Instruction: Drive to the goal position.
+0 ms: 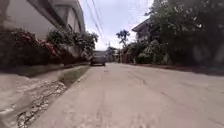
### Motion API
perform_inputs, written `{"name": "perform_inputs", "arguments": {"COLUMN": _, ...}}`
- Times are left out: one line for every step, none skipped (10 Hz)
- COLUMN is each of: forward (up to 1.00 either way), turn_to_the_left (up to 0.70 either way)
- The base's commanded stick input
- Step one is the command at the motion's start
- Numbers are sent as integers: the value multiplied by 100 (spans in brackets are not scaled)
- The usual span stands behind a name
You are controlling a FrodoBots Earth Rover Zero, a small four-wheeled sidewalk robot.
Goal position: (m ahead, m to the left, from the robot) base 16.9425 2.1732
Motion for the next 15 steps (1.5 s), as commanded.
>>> {"name": "perform_inputs", "arguments": {"forward": 100, "turn_to_the_left": 0}}
{"name": "perform_inputs", "arguments": {"forward": 100, "turn_to_the_left": 0}}
{"name": "perform_inputs", "arguments": {"forward": 100, "turn_to_the_left": 0}}
{"name": "perform_inputs", "arguments": {"forward": 100, "turn_to_the_left": -17}}
{"name": "perform_inputs", "arguments": {"forward": 100, "turn_to_the_left": -36}}
{"name": "perform_inputs", "arguments": {"forward": 100, "turn_to_the_left": -38}}
{"name": "perform_inputs", "arguments": {"forward": 100, "turn_to_the_left": -31}}
{"name": "perform_inputs", "arguments": {"forward": 100, "turn_to_the_left": -14}}
{"name": "perform_inputs", "arguments": {"forward": 100, "turn_to_the_left": -2}}
{"name": "perform_inputs", "arguments": {"forward": 100, "turn_to_the_left": 0}}
{"name": "perform_inputs", "arguments": {"forward": 100, "turn_to_the_left": 0}}
{"name": "perform_inputs", "arguments": {"forward": 100, "turn_to_the_left": 0}}
{"name": "perform_inputs", "arguments": {"forward": 100, "turn_to_the_left": 0}}
{"name": "perform_inputs", "arguments": {"forward": 100, "turn_to_the_left": 0}}
{"name": "perform_inputs", "arguments": {"forward": 100, "turn_to_the_left": 0}}
